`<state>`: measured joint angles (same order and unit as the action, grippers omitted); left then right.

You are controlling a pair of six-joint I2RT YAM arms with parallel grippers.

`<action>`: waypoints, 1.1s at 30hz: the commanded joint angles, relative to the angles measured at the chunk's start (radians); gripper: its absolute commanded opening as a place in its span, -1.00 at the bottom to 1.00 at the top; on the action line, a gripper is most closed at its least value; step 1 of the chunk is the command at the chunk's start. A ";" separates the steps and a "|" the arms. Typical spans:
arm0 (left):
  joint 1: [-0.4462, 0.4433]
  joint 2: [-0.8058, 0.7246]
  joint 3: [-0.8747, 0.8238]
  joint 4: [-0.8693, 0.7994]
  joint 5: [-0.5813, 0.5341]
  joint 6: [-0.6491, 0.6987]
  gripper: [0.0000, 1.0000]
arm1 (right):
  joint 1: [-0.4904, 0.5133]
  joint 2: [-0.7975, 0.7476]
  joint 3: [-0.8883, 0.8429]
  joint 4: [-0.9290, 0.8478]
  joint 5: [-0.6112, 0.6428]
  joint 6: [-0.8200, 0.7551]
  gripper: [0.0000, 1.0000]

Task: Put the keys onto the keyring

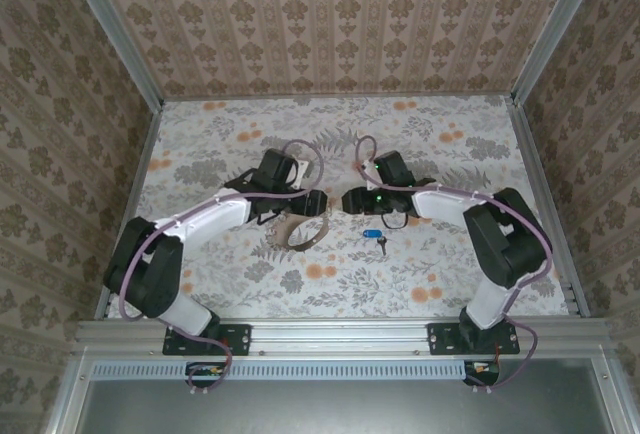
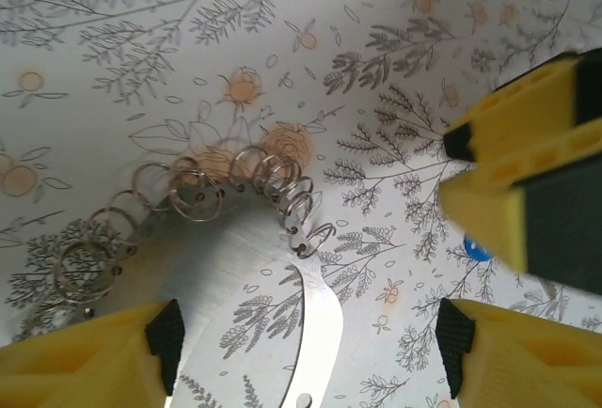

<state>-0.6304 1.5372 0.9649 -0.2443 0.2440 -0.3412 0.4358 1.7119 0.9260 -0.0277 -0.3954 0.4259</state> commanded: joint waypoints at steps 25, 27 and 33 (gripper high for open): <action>-0.077 0.213 0.099 -0.013 -0.017 0.166 -0.14 | -0.167 -0.259 -0.253 0.006 0.080 0.112 0.23; -0.078 0.221 0.104 -0.010 -0.011 0.168 -0.15 | -0.167 -0.256 -0.253 0.008 0.080 0.114 0.23; -0.078 0.253 0.121 0.004 -0.008 0.172 -0.19 | -0.168 -0.242 -0.250 0.020 0.074 0.116 0.23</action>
<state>-0.7063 1.7718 1.0565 -0.2516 0.2173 -0.1959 0.2718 1.4700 0.6823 -0.0265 -0.3206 0.5285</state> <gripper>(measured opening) 0.409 0.616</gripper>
